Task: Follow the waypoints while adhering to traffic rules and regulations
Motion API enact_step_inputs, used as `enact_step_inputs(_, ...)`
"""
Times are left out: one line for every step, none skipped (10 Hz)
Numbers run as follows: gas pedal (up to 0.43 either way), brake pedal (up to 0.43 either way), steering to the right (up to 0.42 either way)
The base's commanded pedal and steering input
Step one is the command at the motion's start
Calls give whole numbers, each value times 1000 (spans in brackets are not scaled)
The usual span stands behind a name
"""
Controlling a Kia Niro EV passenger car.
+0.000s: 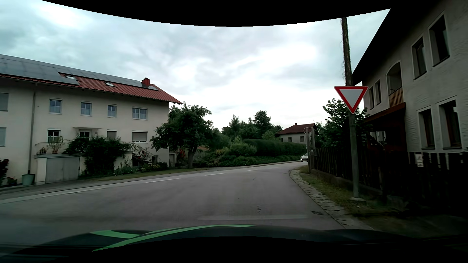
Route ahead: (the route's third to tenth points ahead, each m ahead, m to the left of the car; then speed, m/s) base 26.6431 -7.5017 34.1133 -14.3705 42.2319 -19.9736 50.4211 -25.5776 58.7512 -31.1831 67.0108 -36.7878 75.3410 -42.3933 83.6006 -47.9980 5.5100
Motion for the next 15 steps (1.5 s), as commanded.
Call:
enact_step_inputs(0,195,7)
enact_step_inputs(0,91,6)
enact_step_inputs(0,0,5)
enact_step_inputs(0,0,5)
enact_step_inputs(0,0,6)
enact_step_inputs(8,0,12)
enact_step_inputs(87,0,18)
enact_step_inputs(98,0,22)
enact_step_inputs(118,0,29)
enact_step_inputs(138,0,37)
enact_step_inputs(150,0,52)
enact_step_inputs(157,0,67)
enact_step_inputs(157,0,73)
enact_step_inputs(157,0,81)
enact_step_inputs(157,0,96)
